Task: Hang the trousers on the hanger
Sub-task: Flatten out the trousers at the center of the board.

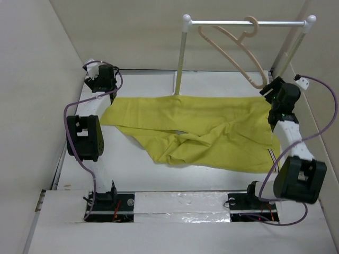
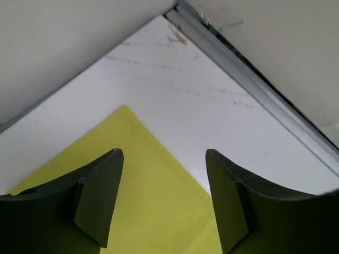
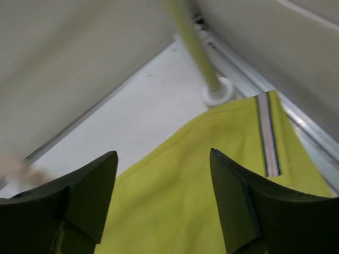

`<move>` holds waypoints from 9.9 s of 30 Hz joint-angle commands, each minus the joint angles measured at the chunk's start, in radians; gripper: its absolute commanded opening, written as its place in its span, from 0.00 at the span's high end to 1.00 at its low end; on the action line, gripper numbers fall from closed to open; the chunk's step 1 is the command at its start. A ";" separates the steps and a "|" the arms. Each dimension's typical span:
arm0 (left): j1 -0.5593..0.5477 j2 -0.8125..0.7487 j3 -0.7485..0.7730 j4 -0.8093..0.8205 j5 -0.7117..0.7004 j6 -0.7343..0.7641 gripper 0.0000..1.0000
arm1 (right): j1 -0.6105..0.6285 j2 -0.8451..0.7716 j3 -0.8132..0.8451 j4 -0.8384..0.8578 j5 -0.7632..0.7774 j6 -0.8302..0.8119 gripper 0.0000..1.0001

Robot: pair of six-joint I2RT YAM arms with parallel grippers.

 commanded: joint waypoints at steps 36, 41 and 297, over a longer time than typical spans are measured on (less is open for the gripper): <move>-0.101 -0.412 -0.788 -0.045 0.235 -0.371 0.67 | 0.094 -0.810 -0.645 0.013 -0.573 -0.020 0.50; -0.101 -0.373 -0.774 -0.029 0.220 -0.389 0.68 | 0.126 -0.795 -0.676 0.044 -0.627 -0.048 0.51; 0.364 -0.650 -0.591 0.039 0.506 -0.343 1.00 | 0.884 -0.512 -0.440 -0.049 0.044 -0.192 0.35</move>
